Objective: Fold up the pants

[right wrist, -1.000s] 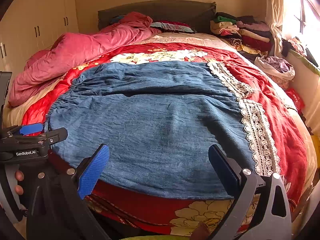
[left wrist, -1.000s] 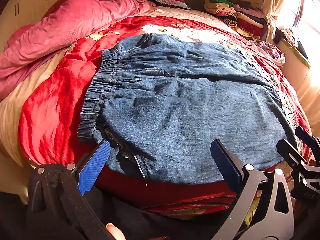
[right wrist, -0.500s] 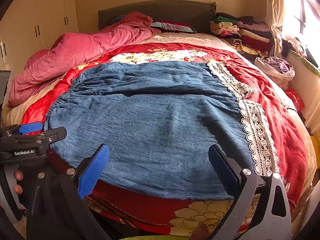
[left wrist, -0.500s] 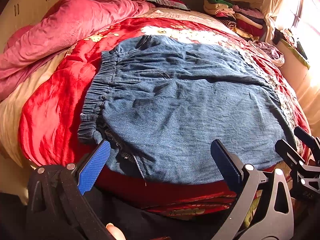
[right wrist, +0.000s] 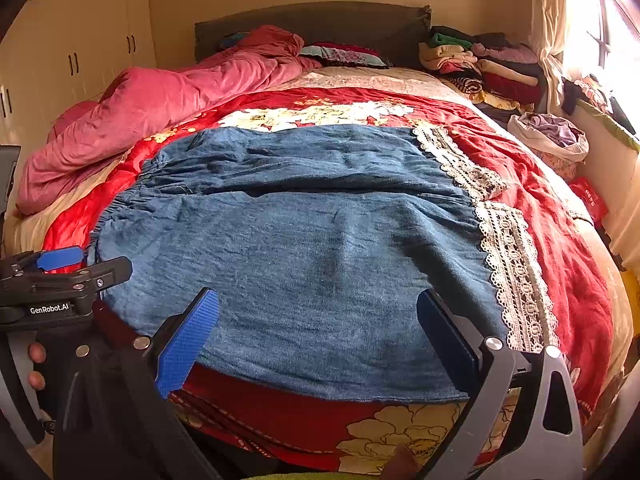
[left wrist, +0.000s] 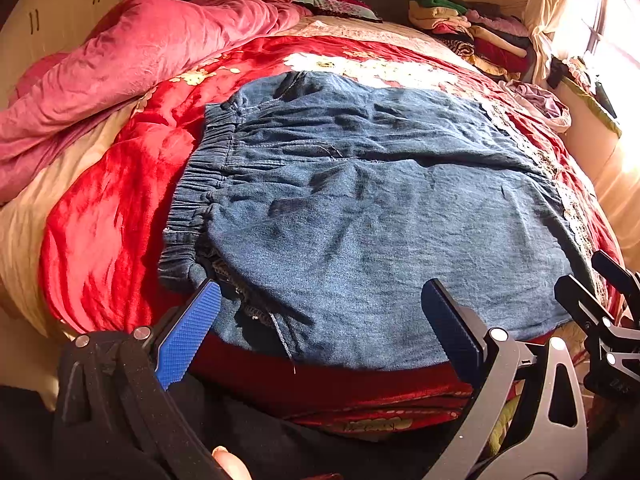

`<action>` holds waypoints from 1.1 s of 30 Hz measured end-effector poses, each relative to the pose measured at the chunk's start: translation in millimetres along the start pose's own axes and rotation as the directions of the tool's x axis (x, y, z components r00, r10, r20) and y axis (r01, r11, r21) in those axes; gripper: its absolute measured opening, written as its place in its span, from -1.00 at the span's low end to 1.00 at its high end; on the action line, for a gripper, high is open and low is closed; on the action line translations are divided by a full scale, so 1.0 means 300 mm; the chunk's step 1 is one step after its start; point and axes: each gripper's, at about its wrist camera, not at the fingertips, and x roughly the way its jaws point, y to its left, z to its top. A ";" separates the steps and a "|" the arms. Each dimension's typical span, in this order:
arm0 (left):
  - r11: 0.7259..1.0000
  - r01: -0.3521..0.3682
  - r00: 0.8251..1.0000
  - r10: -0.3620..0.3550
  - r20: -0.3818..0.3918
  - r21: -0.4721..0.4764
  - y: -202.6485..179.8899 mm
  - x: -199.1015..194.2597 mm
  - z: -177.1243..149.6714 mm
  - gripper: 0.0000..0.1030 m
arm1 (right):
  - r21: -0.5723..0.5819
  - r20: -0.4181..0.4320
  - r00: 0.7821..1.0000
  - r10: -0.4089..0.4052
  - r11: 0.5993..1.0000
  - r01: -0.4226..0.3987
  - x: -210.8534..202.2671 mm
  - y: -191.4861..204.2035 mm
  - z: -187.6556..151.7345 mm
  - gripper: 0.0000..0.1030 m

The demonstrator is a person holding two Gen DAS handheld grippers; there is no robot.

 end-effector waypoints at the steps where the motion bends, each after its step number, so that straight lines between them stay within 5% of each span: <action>1: 1.000 0.001 1.000 -0.001 0.000 0.000 0.000 0.000 0.000 0.82 | 0.001 0.001 1.000 0.000 1.000 0.000 0.000 0.000 0.000 0.92; 19: 1.000 0.010 1.000 -0.010 -0.005 0.006 0.008 0.030 0.021 0.82 | -0.007 -0.003 1.000 0.016 1.000 -0.016 0.043 0.007 0.037 0.92; 33: 0.999 -0.031 1.000 0.031 0.003 -0.030 0.140 0.107 0.183 0.82 | -0.080 -0.048 0.996 0.072 0.994 -0.076 0.207 0.023 0.237 0.92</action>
